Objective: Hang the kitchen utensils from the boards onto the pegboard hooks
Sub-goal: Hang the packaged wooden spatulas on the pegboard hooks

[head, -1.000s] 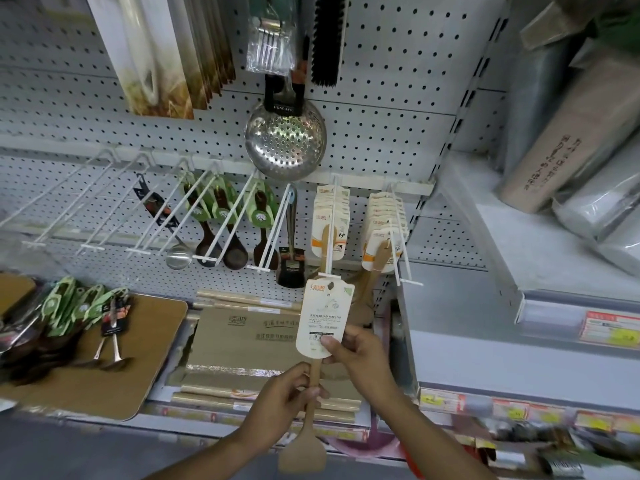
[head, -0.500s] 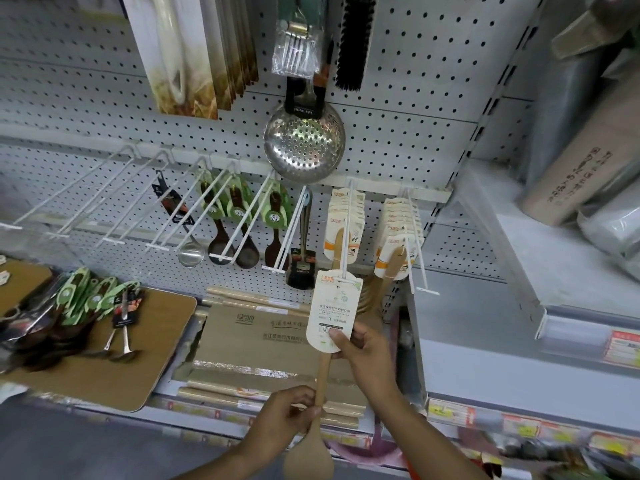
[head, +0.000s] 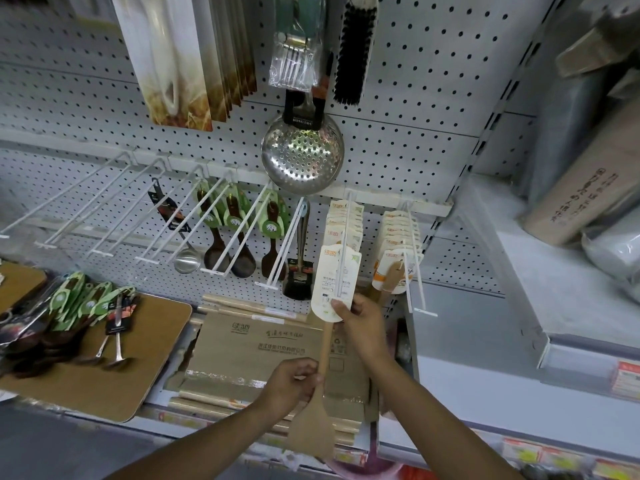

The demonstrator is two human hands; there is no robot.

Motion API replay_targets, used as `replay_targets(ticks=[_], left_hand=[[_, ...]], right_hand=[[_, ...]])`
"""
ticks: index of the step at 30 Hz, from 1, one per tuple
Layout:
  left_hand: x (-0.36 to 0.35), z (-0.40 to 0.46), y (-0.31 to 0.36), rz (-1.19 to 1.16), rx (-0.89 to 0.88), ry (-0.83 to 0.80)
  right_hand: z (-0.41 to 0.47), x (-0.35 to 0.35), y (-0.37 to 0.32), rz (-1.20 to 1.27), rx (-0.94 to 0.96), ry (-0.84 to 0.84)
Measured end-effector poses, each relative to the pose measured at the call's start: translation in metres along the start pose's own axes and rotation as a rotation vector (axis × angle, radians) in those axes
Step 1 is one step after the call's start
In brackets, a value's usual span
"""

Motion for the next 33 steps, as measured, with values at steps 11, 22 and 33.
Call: replay_targets(ticks=[11,22,33], left_hand=[[0.013,0.037,0.013,0.099,0.023,0.014],[0.063,0.020,0.051,0.529,-0.167,0.180],[0.187,-0.119,0.077,1.013,-0.362,0.181]], right_hand=[[0.042,0.011,-0.001,-0.023,-0.035,0.064],[0.022,0.012,0.033,-0.229,-0.118,-0.002],[0.001,-0.096,-0.005,-0.964,0.278,-0.407]])
Point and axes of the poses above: each hand's wrist, its own z-axis towards the middle knuckle, its own x-axis out of the back of the hand, y = z × x, the point moved 1 cm from there along z, towards the middle knuckle, and after that the axes turned 15 degrees about -y, right-handed, at the moved point
